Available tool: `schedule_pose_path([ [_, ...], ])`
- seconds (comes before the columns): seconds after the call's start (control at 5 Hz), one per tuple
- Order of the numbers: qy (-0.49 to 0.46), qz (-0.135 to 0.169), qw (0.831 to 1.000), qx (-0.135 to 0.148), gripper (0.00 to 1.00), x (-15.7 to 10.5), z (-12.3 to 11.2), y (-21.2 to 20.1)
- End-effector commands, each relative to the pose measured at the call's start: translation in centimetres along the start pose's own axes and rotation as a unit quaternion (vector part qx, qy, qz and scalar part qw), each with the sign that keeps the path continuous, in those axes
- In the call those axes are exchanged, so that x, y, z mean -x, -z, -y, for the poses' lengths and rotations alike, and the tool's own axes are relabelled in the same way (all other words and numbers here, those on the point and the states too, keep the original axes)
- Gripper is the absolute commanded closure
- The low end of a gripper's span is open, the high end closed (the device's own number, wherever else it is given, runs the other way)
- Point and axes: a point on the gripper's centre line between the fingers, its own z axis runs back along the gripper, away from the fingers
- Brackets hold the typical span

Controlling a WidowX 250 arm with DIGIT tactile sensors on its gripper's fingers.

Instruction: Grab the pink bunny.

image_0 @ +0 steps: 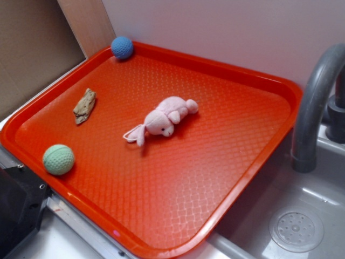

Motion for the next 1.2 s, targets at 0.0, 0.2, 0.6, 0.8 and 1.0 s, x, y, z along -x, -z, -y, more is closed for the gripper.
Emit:
schedule_pose_path([
  [0.0, 0.000, 0.000, 1.000, 0.000, 0.00, 0.0, 0.0, 0.0],
  [0.2, 0.002, 0.023, 1.000, 0.002, 0.00, -1.9, 1.4, 0.7],
  [0.6, 0.012, 0.017, 1.000, 0.009, 0.00, -5.9, 3.9, 4.2],
  [0.8, -0.005, 0.003, 1.000, -0.017, 0.00, -7.7, 5.2, 8.1],
  [1.0, -0.024, 0.006, 0.999, -0.035, 0.00, -9.0, 5.6, 10.8],
])
